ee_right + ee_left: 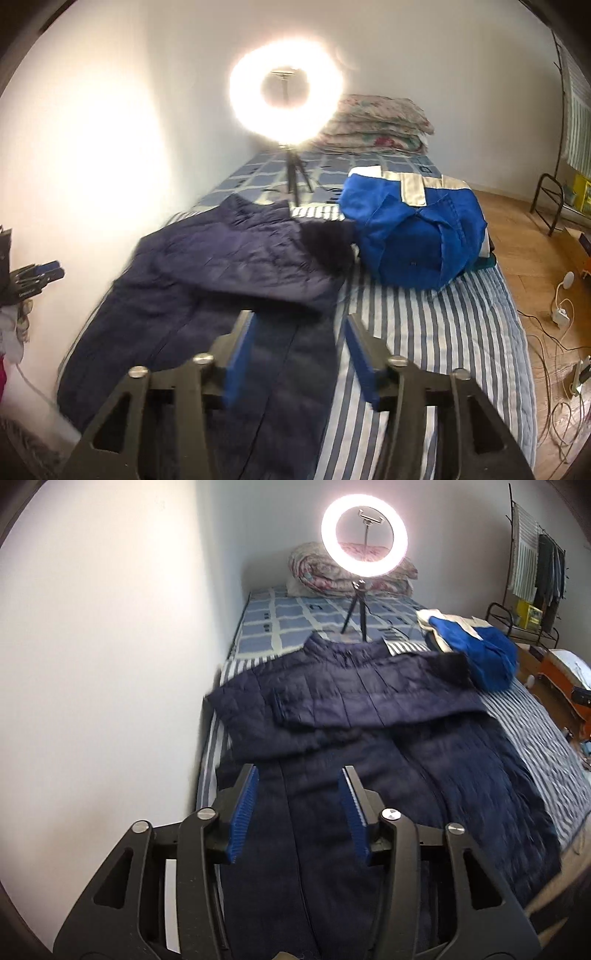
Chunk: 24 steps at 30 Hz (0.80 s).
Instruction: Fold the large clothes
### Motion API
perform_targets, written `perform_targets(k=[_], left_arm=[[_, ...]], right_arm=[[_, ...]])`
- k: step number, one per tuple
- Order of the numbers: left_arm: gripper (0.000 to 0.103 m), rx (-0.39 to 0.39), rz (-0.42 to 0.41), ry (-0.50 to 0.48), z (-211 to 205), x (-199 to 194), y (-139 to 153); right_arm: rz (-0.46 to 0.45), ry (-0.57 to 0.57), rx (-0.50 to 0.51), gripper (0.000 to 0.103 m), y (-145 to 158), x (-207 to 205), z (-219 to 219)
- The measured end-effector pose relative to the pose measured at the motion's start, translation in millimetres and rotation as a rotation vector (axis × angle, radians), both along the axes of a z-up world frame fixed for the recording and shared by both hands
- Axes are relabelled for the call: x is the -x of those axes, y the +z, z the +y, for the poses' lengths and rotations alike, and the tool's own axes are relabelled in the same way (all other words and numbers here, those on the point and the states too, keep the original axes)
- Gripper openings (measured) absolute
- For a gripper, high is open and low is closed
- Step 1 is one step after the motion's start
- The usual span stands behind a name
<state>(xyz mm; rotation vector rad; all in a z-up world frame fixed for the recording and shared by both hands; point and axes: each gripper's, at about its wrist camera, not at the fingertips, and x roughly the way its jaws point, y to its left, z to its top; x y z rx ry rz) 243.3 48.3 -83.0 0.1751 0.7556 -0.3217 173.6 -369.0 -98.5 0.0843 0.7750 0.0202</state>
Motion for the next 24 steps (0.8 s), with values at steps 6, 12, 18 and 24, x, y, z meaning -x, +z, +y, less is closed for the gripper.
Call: perform_targets(k=[6, 12, 18, 24], left_arm=[[0.057, -0.028, 0.064, 0.003, 23.8, 56.7, -16.2], [0.057, -0.012, 0.176, 0.042, 56.0, 86.4, -48.6], [0.057, 0.065, 0.305, 0.107, 91.0, 100.1, -84.5], [0.057, 0.103, 0.418, 0.124, 102.8, 114.8, -118.1]], right_arm=[[0.002, -0.022, -0.045, 0.067, -5.3, 56.6, 5.7], [0.032, -0.008, -0.078, 0.067, -14.1, 93.2, 8.5], [0.122, 0.032, -0.121, 0.067, -34.4, 119.7, 18.0], [0.252, 0.059, -0.156, 0.067, -76.2, 131.5, 30.2]])
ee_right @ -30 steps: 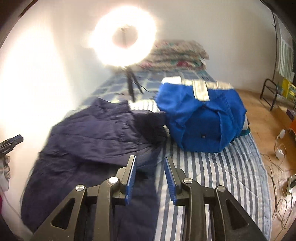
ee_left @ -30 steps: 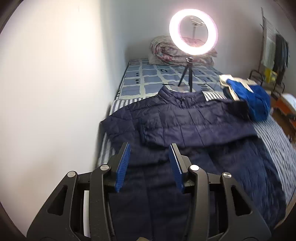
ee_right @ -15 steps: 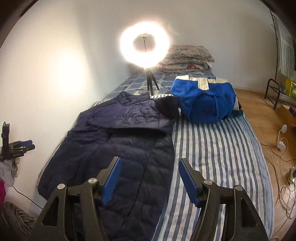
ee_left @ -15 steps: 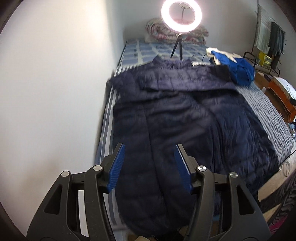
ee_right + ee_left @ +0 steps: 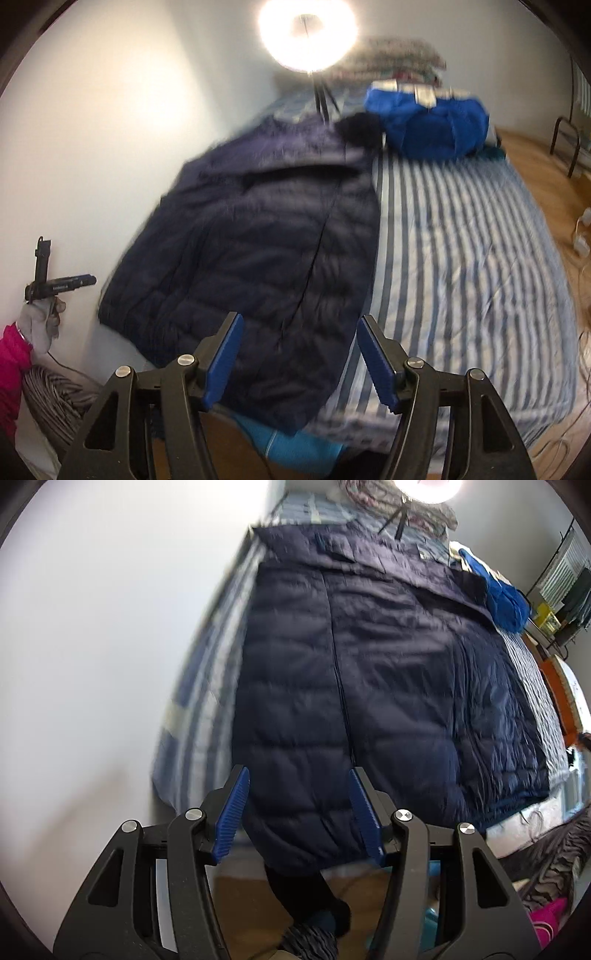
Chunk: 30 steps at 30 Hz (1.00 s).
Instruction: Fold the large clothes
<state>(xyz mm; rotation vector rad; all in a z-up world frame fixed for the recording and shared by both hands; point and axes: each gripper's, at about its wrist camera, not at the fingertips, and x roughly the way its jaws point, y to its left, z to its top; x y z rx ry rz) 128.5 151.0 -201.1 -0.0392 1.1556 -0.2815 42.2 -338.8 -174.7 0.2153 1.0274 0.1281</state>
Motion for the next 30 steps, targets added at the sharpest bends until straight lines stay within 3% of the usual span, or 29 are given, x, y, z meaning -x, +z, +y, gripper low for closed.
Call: perform_targets(k=[9, 18, 28, 30], left_arm=[[0.057, 0.013, 0.129, 0.048, 9.5, 7.6, -42.2], [0.057, 0.04, 0.159, 0.079, 20.3, 4.4, -52.6], [0.057, 0.07, 0.189, 0.075, 19.2, 1.4, -58.7], [0.052, 0.066, 0.189, 0.063, 15.5, 2.3, -58.8]], right_arm=[[0.168, -0.03, -0.05, 0.066, -68.0, -0.8, -0.4], [0.24, -0.046, -0.146, 0.066, -93.6, 1.8, -8.7], [0.29, -0.053, -0.241, 0.054, -109.6, 5.5, -9.5], [0.298, -0.04, -0.256, 0.05, -110.7, 7.4, -7.8]])
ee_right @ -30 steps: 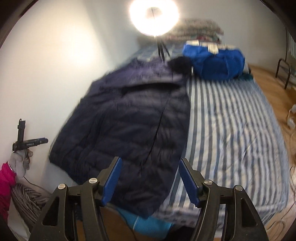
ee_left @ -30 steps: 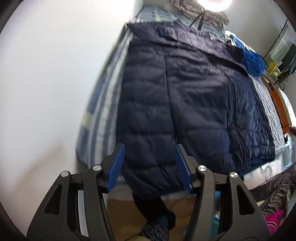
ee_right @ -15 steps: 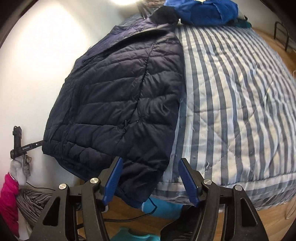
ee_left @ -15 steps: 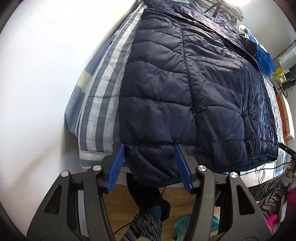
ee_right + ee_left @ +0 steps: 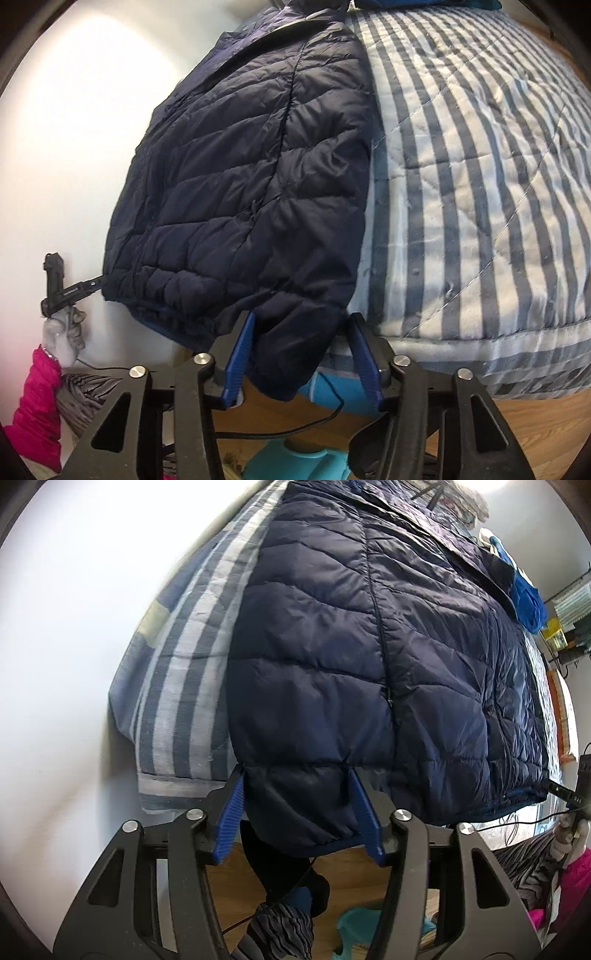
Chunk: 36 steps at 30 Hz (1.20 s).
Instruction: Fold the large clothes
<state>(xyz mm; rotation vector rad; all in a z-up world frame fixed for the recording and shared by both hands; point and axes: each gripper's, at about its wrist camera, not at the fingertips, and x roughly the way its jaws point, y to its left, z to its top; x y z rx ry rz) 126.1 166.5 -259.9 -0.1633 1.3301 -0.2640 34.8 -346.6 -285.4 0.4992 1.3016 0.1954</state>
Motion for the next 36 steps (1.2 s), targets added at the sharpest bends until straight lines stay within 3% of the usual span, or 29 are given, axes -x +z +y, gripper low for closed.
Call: perform_targets(k=[5, 6, 8, 11, 15, 25, 31, 36], left_arm=[[0.036, 0.0, 0.01, -0.015, -5.4, 1.0, -3.1], [0.034, -0.004, 0.008, -0.017, -5.7, 1.5, -3.1], [0.017, -0.004, 0.001, -0.022, -7.1, 2.5, -2.1], [0.01, -0.002, -0.024, -0.044, -14.1, 4.4, 4.0], [0.008, 0.048, -0.082, -0.034, -16.2, 4.9, 22.6], [0.006, 0.182, -0.295, 0.026, -16.7, -3.8, 99.6], [0.004, 0.181, -0.401, 0.045, -26.4, -31.8, 139.4], [0.004, 0.17, -0.455, 0.026, -43.5, -63.3, 158.0]], right_arm=[[0.01, 0.033, -0.015, 0.044, -5.4, -3.1, 10.2], [0.01, 0.042, -0.015, 0.04, -6.0, -4.0, 12.5], [0.015, 0.053, -0.021, 0.031, -7.5, -5.6, 15.8], [0.022, 0.067, -0.039, 0.016, -9.2, -6.8, 20.7], [-0.013, 0.074, -0.049, 0.006, 1.1, -7.3, 20.9], [-0.231, 0.028, -0.081, 0.003, 72.7, -11.6, 4.5], [-0.342, -0.012, -0.058, 0.002, 111.4, -24.0, -8.6], [-0.372, -0.029, -0.018, 0.002, 126.2, -47.2, -11.6]])
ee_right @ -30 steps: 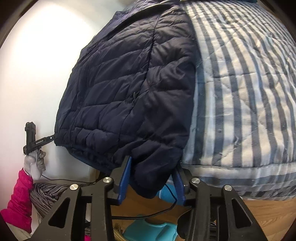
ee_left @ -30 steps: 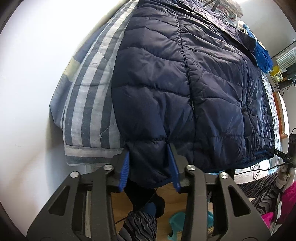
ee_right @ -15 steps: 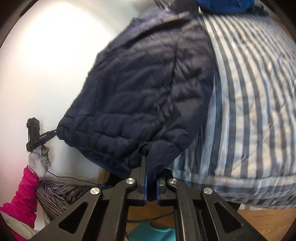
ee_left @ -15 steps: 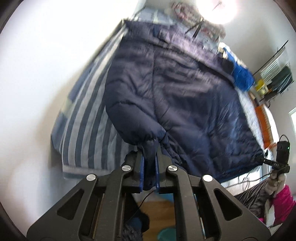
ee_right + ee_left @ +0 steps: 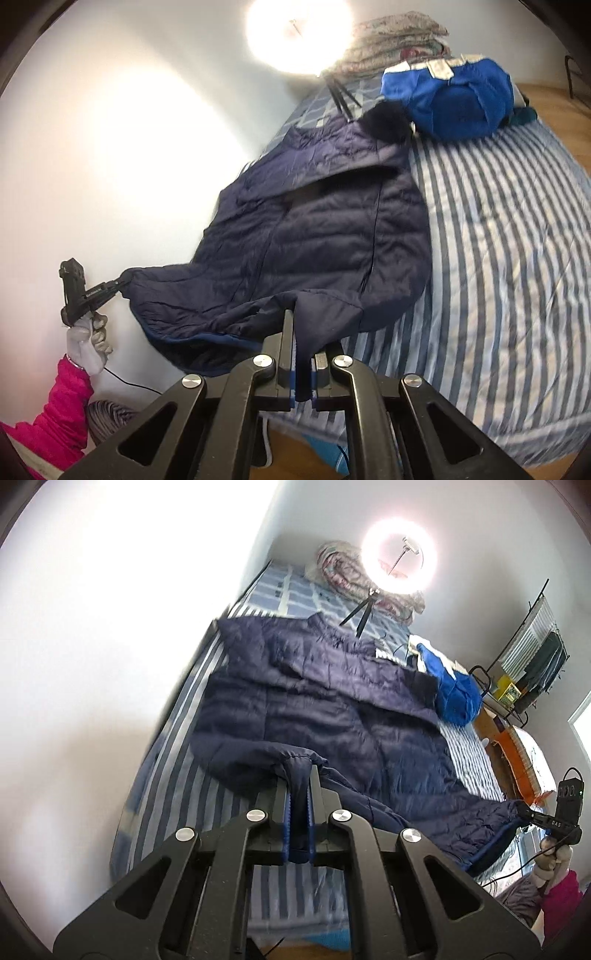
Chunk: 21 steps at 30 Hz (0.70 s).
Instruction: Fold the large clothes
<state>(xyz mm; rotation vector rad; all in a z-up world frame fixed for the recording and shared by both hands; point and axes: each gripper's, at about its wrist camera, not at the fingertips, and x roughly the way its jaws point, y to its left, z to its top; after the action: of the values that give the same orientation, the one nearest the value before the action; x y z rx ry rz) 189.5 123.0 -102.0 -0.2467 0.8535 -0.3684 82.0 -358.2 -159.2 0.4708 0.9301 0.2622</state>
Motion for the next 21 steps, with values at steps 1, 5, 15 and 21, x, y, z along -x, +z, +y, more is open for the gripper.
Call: perform_targets(k=[1, 5, 15, 21], left_arm=[[0.004, -0.006, -0.007, 0.0, -2.8, -5.6, 2.0], [0.004, -0.025, -0.031, 0.001, -15.9, -30.9, 9.7], [0.004, -0.103, -0.091, 0.018, -47.2, -107.5, 17.4], [0.003, -0.122, -0.095, 0.031, -56.8, -164.0, 8.8]], right_arm=[[-0.005, -0.004, 0.007, 0.002, 2.7, -4.7, -0.8], [-0.023, -0.023, 0.03, 0.002, 11.8, -26.7, -3.7], [-0.03, -0.078, 0.108, 0.002, 23.6, -104.5, -23.5], [-0.03, -0.095, 0.185, 0.002, 25.2, -163.8, -29.2]])
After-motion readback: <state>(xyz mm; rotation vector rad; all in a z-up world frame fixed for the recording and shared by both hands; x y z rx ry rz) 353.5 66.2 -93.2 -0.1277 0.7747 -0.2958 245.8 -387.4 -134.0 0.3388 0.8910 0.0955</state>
